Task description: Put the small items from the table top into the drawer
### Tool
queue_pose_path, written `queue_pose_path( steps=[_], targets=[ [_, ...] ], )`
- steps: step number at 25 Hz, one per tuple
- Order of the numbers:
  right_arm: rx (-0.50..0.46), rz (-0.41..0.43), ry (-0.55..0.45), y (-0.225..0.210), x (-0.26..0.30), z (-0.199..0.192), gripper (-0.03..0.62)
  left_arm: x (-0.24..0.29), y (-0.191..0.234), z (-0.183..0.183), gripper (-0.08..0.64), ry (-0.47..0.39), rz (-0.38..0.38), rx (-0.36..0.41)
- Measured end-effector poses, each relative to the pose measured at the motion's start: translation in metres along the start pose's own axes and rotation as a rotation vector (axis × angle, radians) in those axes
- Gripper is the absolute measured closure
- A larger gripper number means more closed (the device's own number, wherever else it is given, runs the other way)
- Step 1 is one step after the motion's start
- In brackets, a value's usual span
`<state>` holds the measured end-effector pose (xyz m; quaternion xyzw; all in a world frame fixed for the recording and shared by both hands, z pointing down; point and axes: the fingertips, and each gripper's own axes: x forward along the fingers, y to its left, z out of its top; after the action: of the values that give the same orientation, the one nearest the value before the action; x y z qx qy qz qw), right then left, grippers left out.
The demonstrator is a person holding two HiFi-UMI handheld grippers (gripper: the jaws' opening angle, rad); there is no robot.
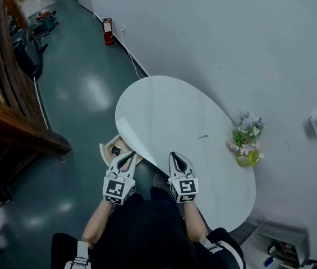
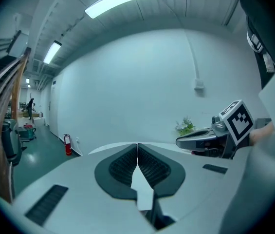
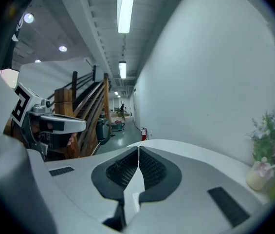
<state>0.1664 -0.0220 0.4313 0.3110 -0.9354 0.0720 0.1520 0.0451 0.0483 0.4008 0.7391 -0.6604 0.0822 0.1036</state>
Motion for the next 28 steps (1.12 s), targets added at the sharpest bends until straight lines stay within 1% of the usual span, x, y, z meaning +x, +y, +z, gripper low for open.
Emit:
queue_pose_path(
  steps=[6, 12, 19, 28],
  targets=[
    [0.06, -0.131, 0.028, -0.057, -0.017, -0.017, 0.558, 0.05, -0.034, 0.004, 0.54, 0.012, -0.127, 0.019],
    [0.11, -0.223, 0.072, -0.107, -0.024, -0.041, 0.558, 0.101, -0.067, 0.001, 0.54, 0.044, -0.225, 0.03],
    [0.163, -0.293, 0.109, -0.158, -0.024, -0.068, 0.558, 0.162, -0.095, -0.017, 0.54, 0.112, -0.311, 0.057],
    [0.216, -0.329, 0.157, -0.221, -0.018, -0.106, 0.558, 0.233, -0.139, -0.04, 0.54, 0.176, -0.4, 0.063]
  ],
)
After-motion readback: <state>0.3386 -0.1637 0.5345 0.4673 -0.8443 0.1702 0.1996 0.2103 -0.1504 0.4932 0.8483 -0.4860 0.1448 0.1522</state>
